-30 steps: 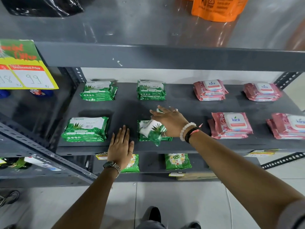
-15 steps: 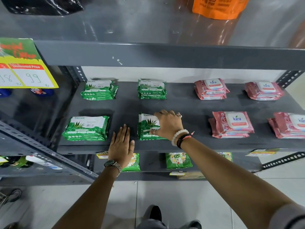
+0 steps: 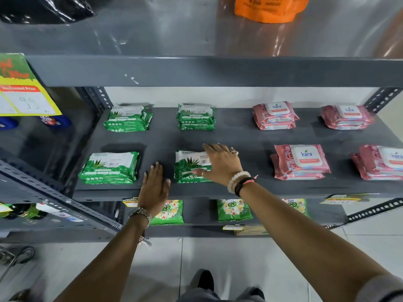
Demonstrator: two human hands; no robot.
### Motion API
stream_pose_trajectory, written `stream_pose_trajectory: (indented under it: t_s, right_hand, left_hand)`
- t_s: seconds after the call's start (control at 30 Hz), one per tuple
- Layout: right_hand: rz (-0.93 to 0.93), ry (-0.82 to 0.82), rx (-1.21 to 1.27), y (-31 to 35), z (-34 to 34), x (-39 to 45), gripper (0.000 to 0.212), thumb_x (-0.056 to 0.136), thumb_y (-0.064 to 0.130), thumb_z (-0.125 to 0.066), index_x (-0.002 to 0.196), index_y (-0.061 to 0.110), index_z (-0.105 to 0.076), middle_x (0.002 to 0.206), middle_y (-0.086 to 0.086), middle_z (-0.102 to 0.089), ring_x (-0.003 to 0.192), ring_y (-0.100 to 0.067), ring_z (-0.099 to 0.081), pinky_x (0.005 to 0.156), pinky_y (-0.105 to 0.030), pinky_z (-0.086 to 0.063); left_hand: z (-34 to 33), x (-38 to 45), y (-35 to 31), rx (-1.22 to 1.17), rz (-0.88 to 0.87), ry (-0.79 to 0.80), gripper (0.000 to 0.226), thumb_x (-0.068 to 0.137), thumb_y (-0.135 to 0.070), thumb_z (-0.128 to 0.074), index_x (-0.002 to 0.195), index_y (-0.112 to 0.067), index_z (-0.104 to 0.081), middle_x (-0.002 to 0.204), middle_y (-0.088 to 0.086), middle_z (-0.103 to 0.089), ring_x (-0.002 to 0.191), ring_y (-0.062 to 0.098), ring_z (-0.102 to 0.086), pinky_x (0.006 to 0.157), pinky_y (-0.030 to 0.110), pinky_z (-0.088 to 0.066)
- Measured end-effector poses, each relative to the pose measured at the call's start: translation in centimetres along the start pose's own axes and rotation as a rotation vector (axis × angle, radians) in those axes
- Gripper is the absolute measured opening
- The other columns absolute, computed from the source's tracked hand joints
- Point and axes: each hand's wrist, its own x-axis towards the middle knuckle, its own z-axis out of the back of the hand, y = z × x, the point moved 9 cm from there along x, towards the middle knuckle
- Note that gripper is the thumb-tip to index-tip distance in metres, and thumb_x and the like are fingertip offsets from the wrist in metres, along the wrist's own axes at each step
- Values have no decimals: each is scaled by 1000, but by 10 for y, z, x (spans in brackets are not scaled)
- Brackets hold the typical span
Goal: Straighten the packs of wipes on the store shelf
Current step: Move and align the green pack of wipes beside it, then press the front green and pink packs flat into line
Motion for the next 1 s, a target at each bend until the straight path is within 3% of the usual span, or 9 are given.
stream_pose_trajectory:
  t_s: [0.07, 0.2, 0.37, 0.5, 0.57, 0.8, 1.0]
  right_hand:
    - [-10, -67, 23, -22, 13, -9, 78, 82, 64, -49, 141, 15, -34, 145, -7, -44, 137, -28, -36, 113, -53, -29]
    - [-82, -212, 17, -93, 43, -33, 65, 88, 53, -48, 137, 11, -41, 144, -12, -47, 135, -30, -40, 114, -48, -31]
    - [-203, -263, 27, -188, 70, -53, 62, 93, 45, -45, 139, 5, -39, 149, -16, -40, 140, -31, -32, 116, -49, -26]
    - [-273, -155, -22, -237, 63, -56, 62, 97, 44, -32, 146, 6, -25, 158, -11, -22, 147, -28, -13, 121, -49, -10]
    - [-268, -111, -49, -246, 54, -56, 59, 97, 42, -30, 145, 7, -26, 158, -11, -21, 147, -30, -12, 120, -51, -9]
    - [-244, -122, -56, -256, 36, -59, 57, 95, 46, -29, 140, 13, -37, 154, -6, -33, 144, -28, -22, 118, -52, -10]
    - [-229, -187, -58, -256, 40, -53, 49, 89, 44, -35, 118, 11, -56, 133, -7, -57, 128, -30, -46, 116, -57, -19]
  left_hand:
    - [18, 4, -11, -169, 42, -102, 66, 92, -42, -22, 145, -4, -16, 156, 15, -17, 144, 23, -3, 120, 44, -3]
    - [41, 19, -75, -145, -88, -217, 56, 96, -33, -29, 145, -8, -18, 155, 13, -21, 143, 21, -6, 119, 43, -3]
    - [18, 42, -146, 81, -226, -74, 58, 95, -36, -24, 146, -10, -17, 158, 9, -12, 146, 26, -1, 120, 46, 3]
    - [-4, 55, -151, 200, -157, -5, 50, 100, -35, -23, 147, -20, -16, 159, 2, -7, 146, 23, 5, 119, 50, 6]
    - [-11, 58, -147, 235, -121, 7, 50, 100, -36, -21, 147, -22, -15, 159, 0, -7, 146, 21, 4, 119, 50, 6]
    - [-17, 58, -143, 270, -79, -22, 54, 94, -42, -12, 146, -29, -16, 157, -7, -17, 146, 17, -9, 120, 46, 0]
    - [-21, 63, -140, 302, -72, -36, 56, 93, -45, -8, 145, -30, -21, 154, -7, -25, 144, 19, -19, 120, 48, -9]
